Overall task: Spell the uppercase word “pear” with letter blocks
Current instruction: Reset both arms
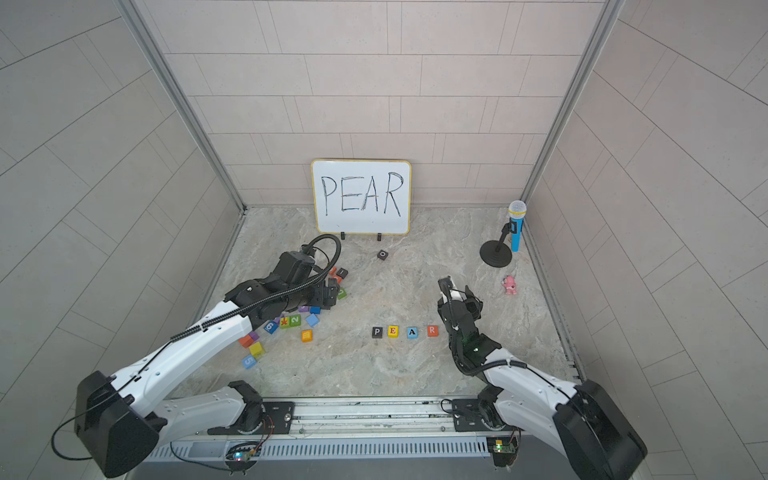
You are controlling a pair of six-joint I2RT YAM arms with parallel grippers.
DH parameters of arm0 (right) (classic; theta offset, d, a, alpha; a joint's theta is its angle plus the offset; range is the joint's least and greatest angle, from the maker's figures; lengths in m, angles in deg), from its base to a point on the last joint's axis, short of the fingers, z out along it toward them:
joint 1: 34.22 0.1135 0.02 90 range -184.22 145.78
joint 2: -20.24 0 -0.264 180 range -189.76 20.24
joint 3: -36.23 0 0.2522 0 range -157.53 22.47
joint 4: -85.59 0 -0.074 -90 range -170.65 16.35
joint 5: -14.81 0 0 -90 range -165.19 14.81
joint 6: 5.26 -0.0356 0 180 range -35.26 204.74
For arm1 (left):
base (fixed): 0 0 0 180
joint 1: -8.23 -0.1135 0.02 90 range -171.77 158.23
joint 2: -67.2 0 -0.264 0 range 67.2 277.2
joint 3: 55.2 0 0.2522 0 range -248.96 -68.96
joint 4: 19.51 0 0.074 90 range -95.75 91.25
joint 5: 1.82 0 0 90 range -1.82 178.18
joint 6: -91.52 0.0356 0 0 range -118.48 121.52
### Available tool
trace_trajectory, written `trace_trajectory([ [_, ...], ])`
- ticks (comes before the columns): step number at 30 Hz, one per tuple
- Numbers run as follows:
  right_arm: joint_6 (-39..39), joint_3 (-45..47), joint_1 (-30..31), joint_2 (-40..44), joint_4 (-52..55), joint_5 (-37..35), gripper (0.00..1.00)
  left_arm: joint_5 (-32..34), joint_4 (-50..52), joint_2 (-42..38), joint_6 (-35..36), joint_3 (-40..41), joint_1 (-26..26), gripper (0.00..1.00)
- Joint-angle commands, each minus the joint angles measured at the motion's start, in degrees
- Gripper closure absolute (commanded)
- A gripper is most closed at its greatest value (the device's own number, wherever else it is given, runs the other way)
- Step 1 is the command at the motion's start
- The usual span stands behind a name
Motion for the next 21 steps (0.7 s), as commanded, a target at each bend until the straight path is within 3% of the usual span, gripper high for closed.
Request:
trace_trajectory([
  [1, 7.7, 0.7, -3.4, -9.2, -20.0, 1.5, 0.37, 4.3, -1.0, -1.3, 1.8, 1.2, -0.3, 0.00],
  [6, 11.7, -0.2, -5.2, -25.1, -43.4, 0.5, 0.26, 15.6, -6.6, -2.6, 7.1, 5.1, -0.4, 0.07],
  [7, 10.5, -1.5, -5.0, -26.7, -44.1, -1.2, 0.22, 20.4, -8.6, -2.7, 9.3, 6.3, -0.5, 0.07],
  [9, 8.2, -2.9, -7.5, -28.2, -42.0, 4.3, 0.19, 26.7, -14.0, -2.8, 14.7, 9.2, -2.1, 0.07],
  [12, 4.2, -4.5, -11.1, -24.9, -34.1, 8.9, 0.20, 27.5, -21.2, -1.4, 19.0, 12.8, -8.4, 0.07],
  [16, -4.3, -5.0, -21.0, -23.1, -28.6, 22.0, 0.20, 25.4, -30.9, 3.4, 21.5, 16.9, -14.8, 0.10],
  [20, -4.9, -2.5, -21.8, -30.0, -41.4, 22.2, 0.17, 24.7, -41.8, 7.5, 24.0, 21.6, -19.1, 0.12],
  [21, -5.4, -2.8, -21.8, -28.3, -38.4, 21.9, 0.01, 24.5, -46.1, 8.4, 24.0, 23.2, -20.2, 0.12],
])
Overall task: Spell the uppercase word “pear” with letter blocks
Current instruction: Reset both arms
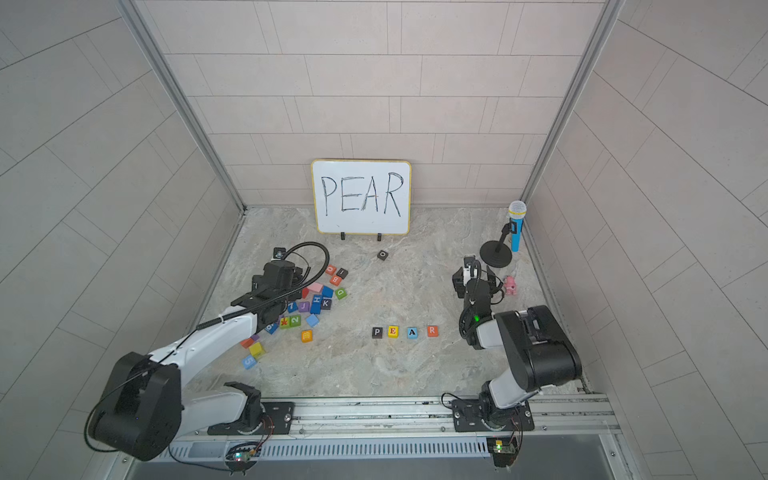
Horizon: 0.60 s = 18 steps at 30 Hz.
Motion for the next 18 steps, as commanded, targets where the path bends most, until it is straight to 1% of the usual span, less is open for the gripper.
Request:
trace_trajectory([
  [1, -2.8, 0.2, 0.2, 0.4, 0.3, 3.4, 0.00, -0.4, -18.3, 2.5, 3.3, 4.5, -3.1, 0.12],
  [3, -2.9, -1.4, 0.1, -0.8, 1.3, 3.1, 0.00, -3.5, -31.4, 4.1, 6.1, 9.7, -4.4, 0.12],
  [4, -3.1, -1.5, 0.1, -0.4, 1.9, 2.1, 0.00, -6.7, -37.2, 5.2, 8.1, 11.3, -5.1, 0.12],
  [6, -3.4, -1.8, 0.0, -0.4, 2.6, 2.0, 0.00, -8.4, -37.5, 6.5, 10.0, 10.1, -5.3, 0.12],
  [9, -3.4, -1.8, 0.1, -0.3, 2.8, 2.0, 0.00, -9.2, -39.8, 9.1, 10.8, 9.6, -5.7, 0.13],
  [11, -3.5, -1.9, 0.1, -0.4, 2.8, 1.9, 0.00, -8.8, -44.2, 11.7, 10.1, 10.4, -6.2, 0.13],
  [13, -3.5, -2.1, -0.1, -0.4, 3.2, 2.0, 0.00, -11.7, -44.7, 11.9, 7.7, 11.3, -8.9, 0.13],
  [15, -3.8, -2.6, -0.3, -0.4, 4.3, 2.5, 0.00, -13.3, -48.9, 14.9, 6.9, 12.1, -10.3, 0.14],
  [16, -4.0, -3.1, -0.6, -0.3, 5.3, 2.9, 0.00, -13.6, -49.4, 15.9, 6.9, 11.5, -10.3, 0.13],
  [18, -4.6, -3.9, -1.6, -0.1, 7.0, 4.6, 0.00, -14.9, -48.7, 16.2, 5.9, 11.1, -11.2, 0.06],
])
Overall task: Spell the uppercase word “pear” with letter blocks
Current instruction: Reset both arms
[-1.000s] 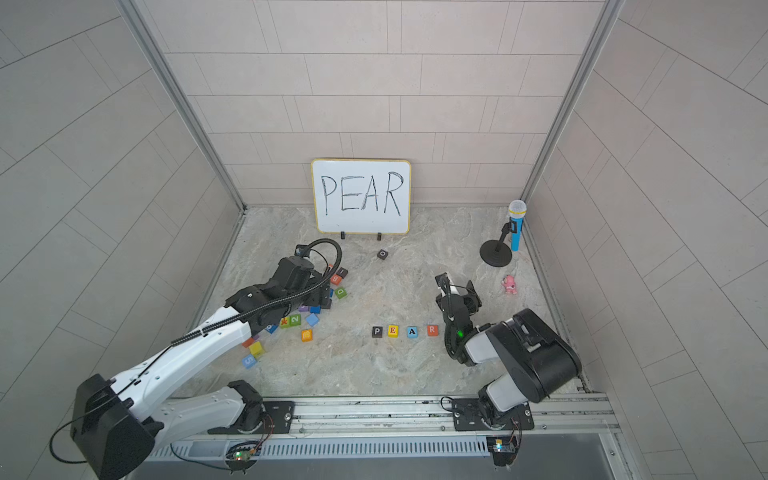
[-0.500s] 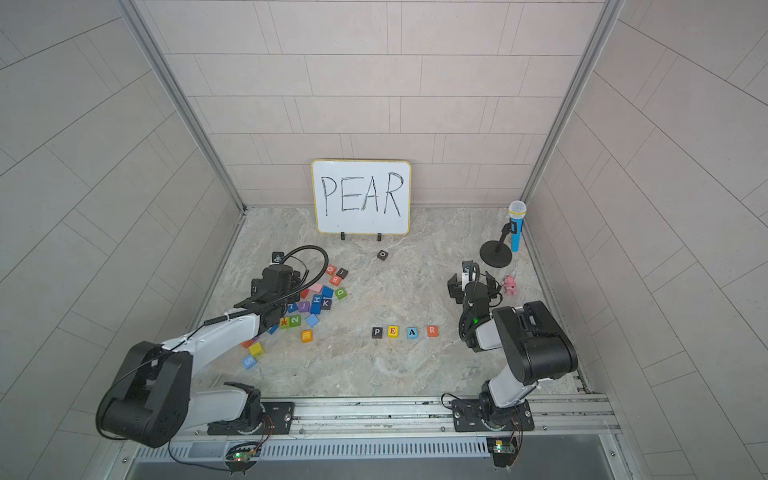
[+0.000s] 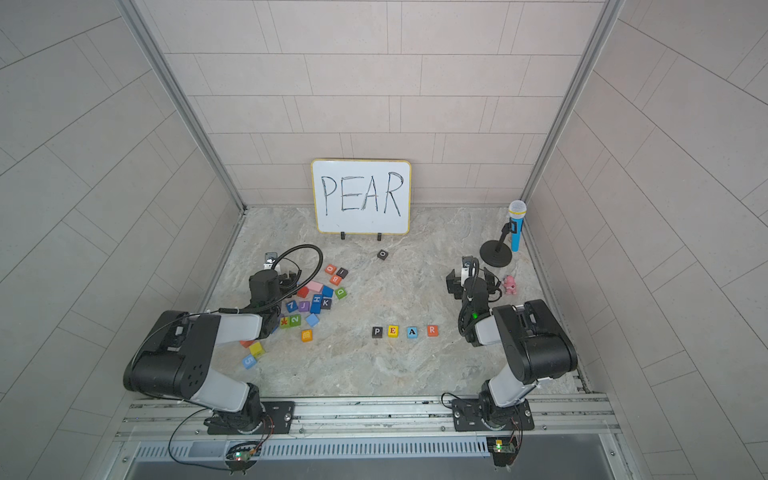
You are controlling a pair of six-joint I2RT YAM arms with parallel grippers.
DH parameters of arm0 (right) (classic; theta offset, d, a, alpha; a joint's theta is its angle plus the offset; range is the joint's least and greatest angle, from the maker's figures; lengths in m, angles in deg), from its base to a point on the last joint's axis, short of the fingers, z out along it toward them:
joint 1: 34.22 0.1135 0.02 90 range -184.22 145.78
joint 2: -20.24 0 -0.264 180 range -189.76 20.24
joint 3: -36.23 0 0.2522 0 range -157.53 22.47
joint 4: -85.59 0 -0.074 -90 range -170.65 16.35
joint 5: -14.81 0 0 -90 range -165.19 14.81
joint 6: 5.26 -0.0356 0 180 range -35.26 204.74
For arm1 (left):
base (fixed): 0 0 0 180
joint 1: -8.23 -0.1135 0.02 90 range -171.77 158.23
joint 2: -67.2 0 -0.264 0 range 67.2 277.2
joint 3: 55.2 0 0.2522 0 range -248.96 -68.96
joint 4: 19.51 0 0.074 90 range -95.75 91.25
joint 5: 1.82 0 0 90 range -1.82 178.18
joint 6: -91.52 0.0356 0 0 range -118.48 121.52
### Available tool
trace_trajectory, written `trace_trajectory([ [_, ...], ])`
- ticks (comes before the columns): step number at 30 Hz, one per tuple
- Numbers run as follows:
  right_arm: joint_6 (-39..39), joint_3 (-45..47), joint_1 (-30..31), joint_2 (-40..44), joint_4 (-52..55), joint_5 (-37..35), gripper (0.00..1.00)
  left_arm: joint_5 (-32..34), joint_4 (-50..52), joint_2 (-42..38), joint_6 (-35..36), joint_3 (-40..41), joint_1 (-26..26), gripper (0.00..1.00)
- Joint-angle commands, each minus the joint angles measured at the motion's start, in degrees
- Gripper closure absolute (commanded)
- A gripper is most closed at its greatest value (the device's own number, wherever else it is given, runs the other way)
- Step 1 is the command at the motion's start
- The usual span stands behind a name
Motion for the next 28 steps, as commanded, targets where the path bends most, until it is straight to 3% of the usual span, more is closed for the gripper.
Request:
trace_trajectory([
  [1, -1.6, -1.6, -1.4, 0.3, 3.0, 2.6, 0.00, -4.3, -6.2, 1.6, -1.6, 0.1, -1.2, 0.03],
  [6, -2.3, -2.1, -2.4, 0.4, 4.0, 4.5, 0.00, -7.7, -6.7, 3.0, -3.1, -0.6, -3.5, 0.00],
  [28, -3.2, -2.8, -3.9, 0.4, 5.3, 7.9, 0.00, -8.2, -7.0, 2.7, -3.1, -0.2, -3.8, 0.00],
])
